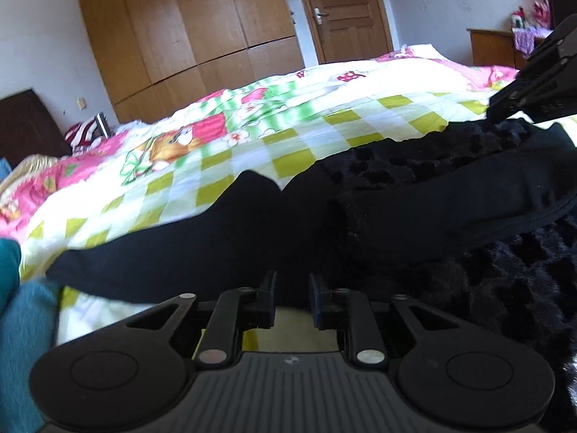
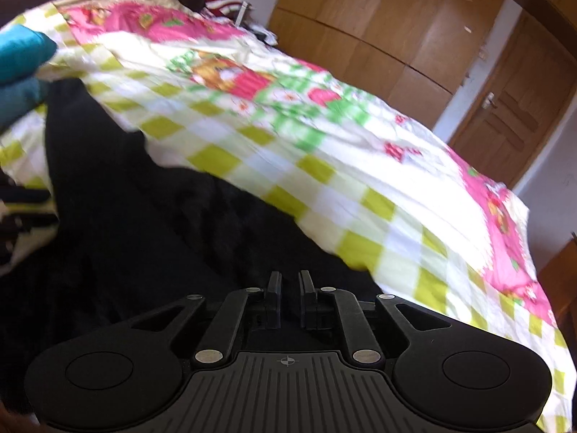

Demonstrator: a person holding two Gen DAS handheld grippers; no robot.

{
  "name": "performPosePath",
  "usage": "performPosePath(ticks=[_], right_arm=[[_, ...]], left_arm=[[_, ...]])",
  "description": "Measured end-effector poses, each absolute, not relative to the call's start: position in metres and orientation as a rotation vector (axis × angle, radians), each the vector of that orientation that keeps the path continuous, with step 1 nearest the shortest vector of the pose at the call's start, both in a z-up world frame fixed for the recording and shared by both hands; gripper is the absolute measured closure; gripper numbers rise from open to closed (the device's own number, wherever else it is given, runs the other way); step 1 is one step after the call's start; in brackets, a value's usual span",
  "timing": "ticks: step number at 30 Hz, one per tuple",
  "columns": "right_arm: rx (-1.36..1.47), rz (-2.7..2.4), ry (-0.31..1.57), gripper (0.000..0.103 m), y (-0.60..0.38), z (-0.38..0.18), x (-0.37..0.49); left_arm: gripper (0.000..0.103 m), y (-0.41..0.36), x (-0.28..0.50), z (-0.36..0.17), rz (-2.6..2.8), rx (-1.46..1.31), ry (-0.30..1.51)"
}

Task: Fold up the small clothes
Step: 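Lift the held side edge and fold it over the top's body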

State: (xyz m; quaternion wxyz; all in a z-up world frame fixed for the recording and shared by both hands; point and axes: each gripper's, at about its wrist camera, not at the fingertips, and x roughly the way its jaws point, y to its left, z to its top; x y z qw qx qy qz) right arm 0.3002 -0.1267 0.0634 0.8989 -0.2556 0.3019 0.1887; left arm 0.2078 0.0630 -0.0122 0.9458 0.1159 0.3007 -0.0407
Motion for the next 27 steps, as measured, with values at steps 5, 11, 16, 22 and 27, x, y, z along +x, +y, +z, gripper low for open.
performPosePath(ticks=[5,11,16,22,27], right_arm=[[-0.627,0.628,0.545,0.075,-0.002,0.073,0.291],[-0.746,0.741,0.553,0.063,0.141,0.045,0.306],[-0.702,0.76,0.594,0.06,0.223,0.02,0.327],[-0.706,0.77,0.611,0.057,0.275,-0.004,0.338],[-0.665,0.622,0.645,0.096,0.286,-0.003,0.359]], left_arm=[[0.066,0.102,0.168,-0.013,0.0,0.059,0.593],[0.066,0.144,0.155,-0.024,0.041,-0.042,0.588],[0.066,0.173,0.154,-0.026,0.049,-0.112,0.573],[0.066,0.192,0.158,-0.033,0.053,-0.2,0.586],[0.066,0.191,0.159,-0.037,0.058,-0.209,0.579]])
